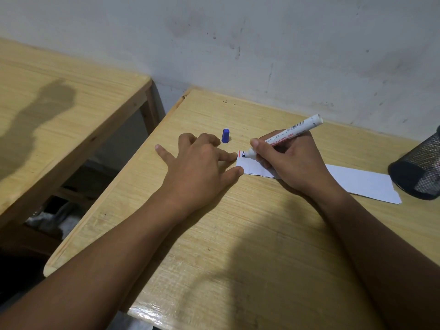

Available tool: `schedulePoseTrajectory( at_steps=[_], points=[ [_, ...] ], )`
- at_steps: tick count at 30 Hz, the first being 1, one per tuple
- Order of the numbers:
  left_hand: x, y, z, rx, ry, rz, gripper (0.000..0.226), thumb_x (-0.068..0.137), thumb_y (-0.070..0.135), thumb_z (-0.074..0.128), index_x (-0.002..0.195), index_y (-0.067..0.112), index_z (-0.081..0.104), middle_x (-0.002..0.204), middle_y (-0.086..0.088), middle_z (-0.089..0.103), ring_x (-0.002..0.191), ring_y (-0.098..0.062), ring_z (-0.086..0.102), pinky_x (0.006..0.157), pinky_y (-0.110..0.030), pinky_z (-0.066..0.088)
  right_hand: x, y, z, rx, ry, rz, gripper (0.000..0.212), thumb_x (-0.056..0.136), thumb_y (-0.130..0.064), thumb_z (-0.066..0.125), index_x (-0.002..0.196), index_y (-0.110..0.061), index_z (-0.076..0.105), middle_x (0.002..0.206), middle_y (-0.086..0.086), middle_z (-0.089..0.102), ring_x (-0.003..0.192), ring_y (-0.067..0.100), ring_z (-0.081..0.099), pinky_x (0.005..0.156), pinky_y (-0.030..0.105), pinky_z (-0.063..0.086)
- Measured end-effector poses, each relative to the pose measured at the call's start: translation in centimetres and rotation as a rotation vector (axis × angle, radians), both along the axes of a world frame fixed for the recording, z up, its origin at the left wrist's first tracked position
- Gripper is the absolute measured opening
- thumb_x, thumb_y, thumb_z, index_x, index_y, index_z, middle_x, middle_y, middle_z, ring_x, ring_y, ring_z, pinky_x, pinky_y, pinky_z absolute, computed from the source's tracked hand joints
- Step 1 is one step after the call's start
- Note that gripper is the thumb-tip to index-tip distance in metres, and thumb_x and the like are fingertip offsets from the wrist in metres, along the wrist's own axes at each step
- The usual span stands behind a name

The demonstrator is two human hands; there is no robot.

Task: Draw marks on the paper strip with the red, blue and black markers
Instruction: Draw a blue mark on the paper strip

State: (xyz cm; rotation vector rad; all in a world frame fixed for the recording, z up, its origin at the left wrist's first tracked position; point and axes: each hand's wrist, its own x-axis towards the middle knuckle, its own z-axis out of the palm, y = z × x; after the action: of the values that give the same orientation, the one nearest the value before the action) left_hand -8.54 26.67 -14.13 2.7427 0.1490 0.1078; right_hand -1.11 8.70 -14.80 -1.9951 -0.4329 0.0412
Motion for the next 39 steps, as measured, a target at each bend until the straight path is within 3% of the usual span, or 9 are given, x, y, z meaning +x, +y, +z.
schedulePoseTrajectory(
  at_steps=[19, 22, 27, 32, 35, 39],
  points=[
    [0.1, 0.0, -0.3, 0.011, -0.006, 0.0, 0.044, 0.089, 0.062, 0.054, 0.128, 0.044, 0.062, 0.15, 0.011, 0.041, 0.142, -0.023, 0.021, 0.107, -0.079, 0.001, 0.2, -0.2, -0.2, 0.01, 0.028, 0.025, 0.021, 0.093, -0.033, 0.072, 0.085, -0.015, 0.079, 0.065, -0.011, 0.07, 0.06, 0.004, 0.066, 0.057, 0.017, 0.048],
    [0.1, 0.0, -0.2, 0.005, -0.007, -0.001, 0.044, 0.089, 0.061, 0.055, 0.128, 0.044, 0.062, 0.149, 0.011, 0.042, 0.141, -0.022, 0.02, 0.107, -0.079, 0.001, 0.1, -0.2, 0.0, 0.084, 0.02, -0.002, 0.022, 0.093, -0.031, 0.073, 0.083, -0.012, 0.08, 0.064, -0.007, 0.071, 0.059, 0.007, 0.065, 0.058, 0.024, 0.05],
    [0.0, 0.1, -0.1, -0.008, -0.027, 0.012, 0.043, 0.087, 0.062, 0.058, 0.125, 0.043, 0.064, 0.145, 0.013, 0.046, 0.138, -0.021, 0.024, 0.107, -0.079, 0.003, -0.6, -0.4, 0.9, 0.262, -0.032, -0.104, 0.02, 0.093, -0.024, 0.073, 0.084, -0.006, 0.078, 0.07, 0.014, 0.072, 0.059, 0.014, 0.064, 0.055, 0.028, 0.054],
    [-0.4, -0.3, 0.0, -0.062, -0.106, 0.054, 0.048, 0.081, 0.06, 0.06, 0.123, 0.037, 0.059, 0.133, 0.016, 0.053, 0.131, -0.018, 0.036, 0.11, -0.076, 0.005, -0.5, -1.3, 2.8, 0.408, -0.051, -0.182, 0.014, 0.094, -0.014, 0.072, 0.092, 0.0, 0.075, 0.071, 0.005, 0.073, 0.054, 0.013, 0.062, 0.055, 0.022, 0.052],
    [-0.1, -0.3, 0.5, -0.13, -0.234, 0.105, 0.036, 0.087, 0.055, 0.057, 0.117, 0.036, 0.058, 0.126, 0.015, 0.059, 0.126, -0.016, 0.044, 0.114, -0.069, 0.003, -1.0, -1.7, 3.5, 0.4, -0.021, -0.145, 0.01, 0.094, -0.01, 0.071, 0.094, 0.0, 0.072, 0.072, 0.007, 0.072, 0.053, 0.015, 0.06, 0.055, 0.025, 0.053],
    [1.9, -0.1, 1.4, -0.046, -0.261, 0.125, 0.038, 0.093, 0.051, 0.051, 0.13, 0.041, 0.055, 0.129, 0.015, 0.059, 0.131, -0.017, 0.039, 0.114, -0.067, -0.005, -2.0, -3.0, 4.7, 0.384, -0.013, -0.153, 0.015, 0.095, -0.015, 0.07, 0.085, -0.004, 0.075, 0.07, 0.009, 0.069, 0.058, 0.017, 0.061, 0.057, 0.027, 0.054]
  ],
)
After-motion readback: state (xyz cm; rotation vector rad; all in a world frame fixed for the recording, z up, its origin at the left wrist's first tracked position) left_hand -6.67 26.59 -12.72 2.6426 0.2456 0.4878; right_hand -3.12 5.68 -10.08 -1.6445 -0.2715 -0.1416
